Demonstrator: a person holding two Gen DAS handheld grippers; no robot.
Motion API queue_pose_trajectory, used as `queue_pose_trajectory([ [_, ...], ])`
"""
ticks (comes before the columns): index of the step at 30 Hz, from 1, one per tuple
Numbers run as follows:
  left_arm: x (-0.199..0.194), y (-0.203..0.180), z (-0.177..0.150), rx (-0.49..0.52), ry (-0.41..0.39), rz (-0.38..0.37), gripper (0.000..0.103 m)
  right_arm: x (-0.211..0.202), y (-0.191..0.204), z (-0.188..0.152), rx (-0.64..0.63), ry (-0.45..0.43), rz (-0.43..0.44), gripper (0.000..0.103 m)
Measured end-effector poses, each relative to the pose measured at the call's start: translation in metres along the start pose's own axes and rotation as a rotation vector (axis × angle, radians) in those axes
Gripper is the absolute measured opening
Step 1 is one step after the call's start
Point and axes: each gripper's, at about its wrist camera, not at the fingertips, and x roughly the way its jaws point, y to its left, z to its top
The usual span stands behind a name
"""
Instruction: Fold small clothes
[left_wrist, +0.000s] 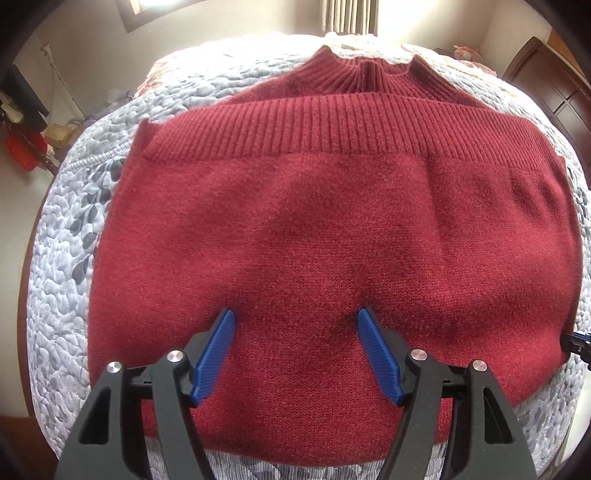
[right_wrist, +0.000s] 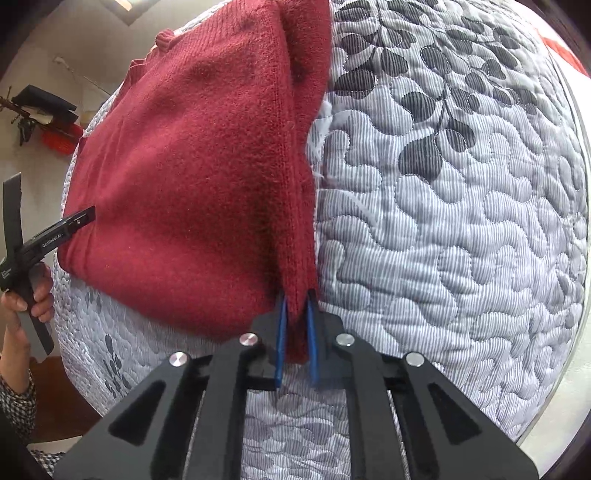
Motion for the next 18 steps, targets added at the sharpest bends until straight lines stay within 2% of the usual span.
queue_pose_trajectory([
  [7,0.006,0.001,-0.001,-0.005,0.007,-0.007,0.072,0.003,-0.002,0.001,0.032,0.008,0.028,0.012],
  [8,0.003,0.001,0.0,-0.004,0.008,-0.004,0.072,-0.002,-0.004,0.003,0.051,0.006,0.047,0.021],
  [10,-0.004,0.0,0.002,0.001,-0.002,0.004,0.07,-0.022,-0.005,0.007,0.07,-0.043,0.088,0.027],
  [11,-0.009,0.0,0.003,0.0,-0.013,0.003,0.07,-0.033,-0.003,0.01,0.067,-0.072,0.099,0.035],
  [12,-0.014,0.0,0.004,-0.005,-0.025,-0.003,0.07,-0.042,-0.002,0.014,0.065,-0.097,0.101,0.051],
  [13,-0.018,0.001,0.006,-0.013,-0.034,-0.012,0.07,-0.048,-0.001,0.019,0.066,-0.115,0.1,0.059],
  [14,-0.021,0.001,0.009,-0.018,-0.042,-0.018,0.07,-0.052,-0.001,0.025,0.062,-0.128,0.105,0.062],
  [18,-0.022,0.001,0.017,-0.019,-0.053,-0.008,0.07,-0.04,-0.004,0.048,0.061,-0.102,0.122,0.062],
])
